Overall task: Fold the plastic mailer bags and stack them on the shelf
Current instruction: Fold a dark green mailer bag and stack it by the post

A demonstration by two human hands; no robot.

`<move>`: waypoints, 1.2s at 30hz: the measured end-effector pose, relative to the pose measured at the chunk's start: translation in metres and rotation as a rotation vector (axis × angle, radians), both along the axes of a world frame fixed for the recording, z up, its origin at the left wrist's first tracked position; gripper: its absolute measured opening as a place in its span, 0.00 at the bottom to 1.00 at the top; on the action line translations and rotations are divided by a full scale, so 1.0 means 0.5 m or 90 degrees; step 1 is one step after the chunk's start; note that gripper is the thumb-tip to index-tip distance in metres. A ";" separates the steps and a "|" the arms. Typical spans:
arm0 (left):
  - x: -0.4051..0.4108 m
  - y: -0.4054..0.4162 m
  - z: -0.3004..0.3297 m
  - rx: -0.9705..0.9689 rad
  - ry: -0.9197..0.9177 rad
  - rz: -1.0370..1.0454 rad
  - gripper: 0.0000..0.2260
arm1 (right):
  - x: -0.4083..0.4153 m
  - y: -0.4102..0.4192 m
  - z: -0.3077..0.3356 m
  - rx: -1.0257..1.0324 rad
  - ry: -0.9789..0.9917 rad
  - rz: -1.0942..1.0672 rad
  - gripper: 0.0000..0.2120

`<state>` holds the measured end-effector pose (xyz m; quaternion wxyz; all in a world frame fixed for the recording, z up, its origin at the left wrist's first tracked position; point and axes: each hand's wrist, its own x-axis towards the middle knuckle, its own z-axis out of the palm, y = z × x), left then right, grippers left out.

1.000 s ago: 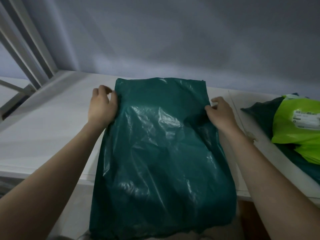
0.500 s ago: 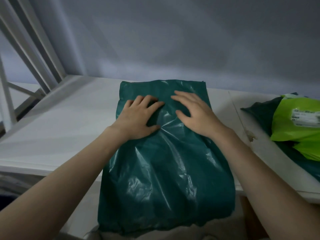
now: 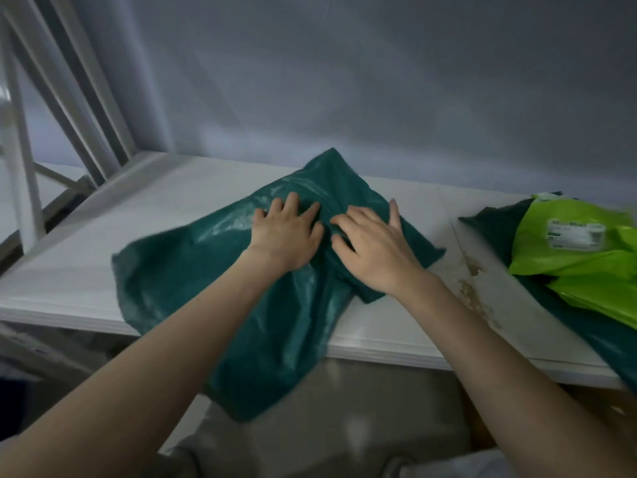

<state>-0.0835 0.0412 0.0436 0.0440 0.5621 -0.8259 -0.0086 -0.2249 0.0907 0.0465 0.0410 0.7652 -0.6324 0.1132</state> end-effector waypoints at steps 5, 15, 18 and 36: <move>-0.029 0.013 -0.017 0.047 0.104 -0.014 0.21 | -0.013 0.019 0.048 0.091 -0.241 0.063 0.14; 0.025 -0.016 0.019 0.141 0.027 -0.202 0.25 | -0.083 -0.005 0.036 0.034 -0.123 -0.065 0.19; 0.030 -0.009 0.030 0.136 0.046 -0.235 0.29 | -0.086 -0.003 0.021 0.066 -0.197 -0.115 0.19; 0.142 -0.082 -0.077 0.248 0.365 0.348 0.24 | -0.162 -0.028 -0.046 0.202 -0.427 -0.441 0.22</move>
